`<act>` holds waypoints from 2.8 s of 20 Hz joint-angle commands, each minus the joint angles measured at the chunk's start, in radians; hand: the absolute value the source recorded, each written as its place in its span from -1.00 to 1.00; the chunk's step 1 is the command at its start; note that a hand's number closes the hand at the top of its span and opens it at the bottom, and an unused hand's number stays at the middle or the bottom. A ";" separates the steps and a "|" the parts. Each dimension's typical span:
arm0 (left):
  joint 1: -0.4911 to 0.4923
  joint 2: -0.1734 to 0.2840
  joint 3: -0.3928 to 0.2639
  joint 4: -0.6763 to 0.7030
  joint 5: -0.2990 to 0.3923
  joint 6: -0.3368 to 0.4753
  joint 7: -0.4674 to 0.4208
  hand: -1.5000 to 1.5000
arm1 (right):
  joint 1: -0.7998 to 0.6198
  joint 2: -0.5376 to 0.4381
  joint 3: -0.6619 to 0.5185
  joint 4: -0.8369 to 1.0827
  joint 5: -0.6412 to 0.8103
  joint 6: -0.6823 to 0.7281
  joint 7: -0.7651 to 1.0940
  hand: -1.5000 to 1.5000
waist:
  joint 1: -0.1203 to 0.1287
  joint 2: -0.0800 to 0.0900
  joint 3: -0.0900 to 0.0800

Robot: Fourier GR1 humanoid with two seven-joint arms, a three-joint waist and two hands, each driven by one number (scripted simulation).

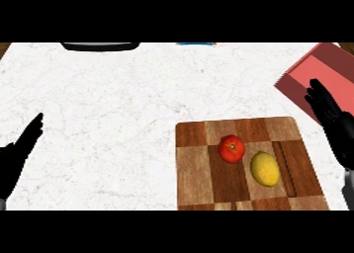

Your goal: Pick the tomato from the cutting board and place it in the cardboard box

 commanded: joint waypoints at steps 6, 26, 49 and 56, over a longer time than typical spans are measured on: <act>-0.135 -0.162 0.060 -0.059 0.215 -0.029 -0.009 0.00 | -0.199 0.021 0.129 -0.006 -0.259 0.420 -0.050 -1.00 | 0.080 -0.020 0.006; -0.080 -0.178 0.127 -0.069 0.312 -0.071 0.047 0.00 | -0.318 -0.324 0.178 -0.138 0.335 0.555 -0.314 -1.00 | 0.014 -0.036 0.001; -0.099 -0.214 0.193 -0.103 0.264 -0.126 0.109 0.00 | -0.389 -0.077 0.315 -0.122 0.543 0.906 0.119 -1.00 | 0.012 -0.031 0.005; -0.055 -0.243 0.218 -0.136 0.243 -0.149 0.116 0.00 | -0.285 -0.062 0.285 -0.178 0.648 0.904 0.000 -1.00 | 0.010 -0.032 0.005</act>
